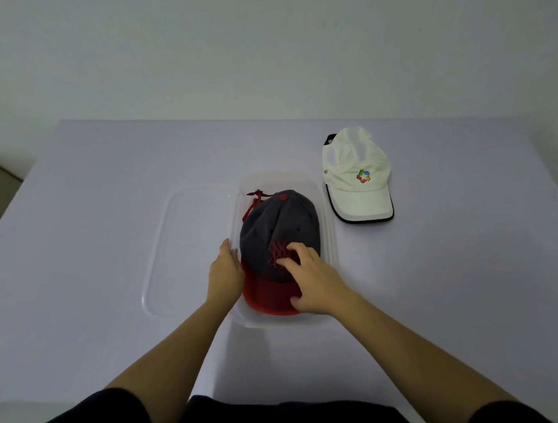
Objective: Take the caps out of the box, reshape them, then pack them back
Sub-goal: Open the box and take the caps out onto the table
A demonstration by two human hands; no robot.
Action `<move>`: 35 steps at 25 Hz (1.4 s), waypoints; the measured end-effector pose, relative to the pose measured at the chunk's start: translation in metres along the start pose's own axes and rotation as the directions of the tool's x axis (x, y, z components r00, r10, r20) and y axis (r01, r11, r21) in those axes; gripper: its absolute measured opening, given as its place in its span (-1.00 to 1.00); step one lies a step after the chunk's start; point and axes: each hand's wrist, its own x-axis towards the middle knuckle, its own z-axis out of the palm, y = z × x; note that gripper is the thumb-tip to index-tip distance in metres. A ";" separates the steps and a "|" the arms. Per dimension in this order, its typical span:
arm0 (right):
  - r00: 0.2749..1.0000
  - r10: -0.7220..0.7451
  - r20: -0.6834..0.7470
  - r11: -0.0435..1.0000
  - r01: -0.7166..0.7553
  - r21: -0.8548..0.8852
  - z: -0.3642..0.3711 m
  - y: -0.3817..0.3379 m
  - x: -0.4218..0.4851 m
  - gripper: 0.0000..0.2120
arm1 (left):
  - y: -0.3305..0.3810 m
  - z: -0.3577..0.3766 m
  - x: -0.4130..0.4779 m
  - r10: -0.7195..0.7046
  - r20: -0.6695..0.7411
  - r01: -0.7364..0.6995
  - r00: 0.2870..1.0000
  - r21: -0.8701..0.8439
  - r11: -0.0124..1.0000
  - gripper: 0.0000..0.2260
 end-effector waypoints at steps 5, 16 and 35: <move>0.978 0.119 0.170 0.981 -0.090 -0.171 0.007 -0.008 0.007 0.06 | 0.007 0.000 -0.003 0.018 -0.005 -0.018 1.000 -0.004 1.000 -0.61; 0.981 0.195 -0.003 0.977 -0.195 -0.092 0.013 -0.037 0.013 -0.23 | 0.008 -0.006 -0.004 0.023 0.057 -0.019 0.998 -0.081 0.997 -0.62; 0.914 0.224 -0.339 0.547 0.170 0.819 -0.094 0.063 -0.161 -0.13 | 0.213 0.032 -0.100 0.259 0.019 -0.146 0.966 -0.786 0.601 -0.75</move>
